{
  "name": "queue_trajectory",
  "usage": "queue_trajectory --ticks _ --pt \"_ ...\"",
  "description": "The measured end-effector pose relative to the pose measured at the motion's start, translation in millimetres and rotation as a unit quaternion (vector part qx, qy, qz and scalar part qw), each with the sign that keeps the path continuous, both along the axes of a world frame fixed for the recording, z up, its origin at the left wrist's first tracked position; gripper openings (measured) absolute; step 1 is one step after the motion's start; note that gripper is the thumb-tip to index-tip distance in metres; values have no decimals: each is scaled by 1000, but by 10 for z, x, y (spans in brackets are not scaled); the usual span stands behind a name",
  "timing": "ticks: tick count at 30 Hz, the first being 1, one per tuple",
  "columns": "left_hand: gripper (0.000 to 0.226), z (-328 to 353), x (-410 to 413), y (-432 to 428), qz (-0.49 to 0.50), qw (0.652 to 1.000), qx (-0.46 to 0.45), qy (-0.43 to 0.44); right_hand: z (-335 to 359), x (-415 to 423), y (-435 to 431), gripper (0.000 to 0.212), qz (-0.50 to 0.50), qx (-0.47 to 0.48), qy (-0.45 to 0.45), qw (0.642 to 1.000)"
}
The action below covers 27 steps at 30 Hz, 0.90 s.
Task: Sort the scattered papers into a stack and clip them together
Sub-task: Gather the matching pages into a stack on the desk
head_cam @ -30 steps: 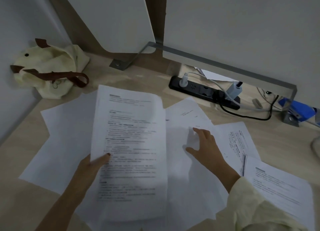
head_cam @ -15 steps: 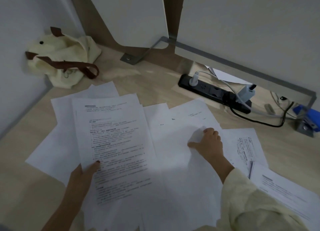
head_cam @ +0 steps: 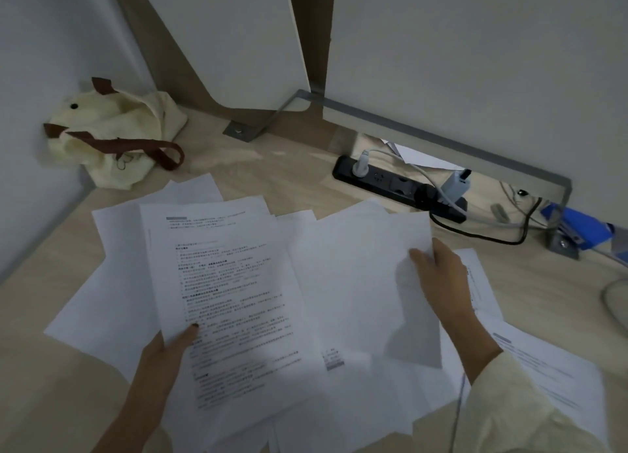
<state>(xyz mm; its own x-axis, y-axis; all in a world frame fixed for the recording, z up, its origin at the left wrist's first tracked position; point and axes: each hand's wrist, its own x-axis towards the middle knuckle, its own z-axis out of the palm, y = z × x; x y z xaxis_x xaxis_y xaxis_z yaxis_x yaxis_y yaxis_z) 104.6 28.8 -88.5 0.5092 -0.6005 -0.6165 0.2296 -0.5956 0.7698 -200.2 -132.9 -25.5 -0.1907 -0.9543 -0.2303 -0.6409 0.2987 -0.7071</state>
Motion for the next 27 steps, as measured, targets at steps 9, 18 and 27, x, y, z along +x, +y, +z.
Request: queue_trajectory --ticks 9,18,27 --pt "36 157 -247 -133 -37 991 -70 108 1008 -160 454 9 -88 -292 -132 943" --pt "42 32 -401 -46 -67 976 -31 206 207 215 1200 48 185 -154 -93 966" --pt "17 -16 -531 23 -71 973 -42 213 -706 337 1625 45 293 -49 -29 955"
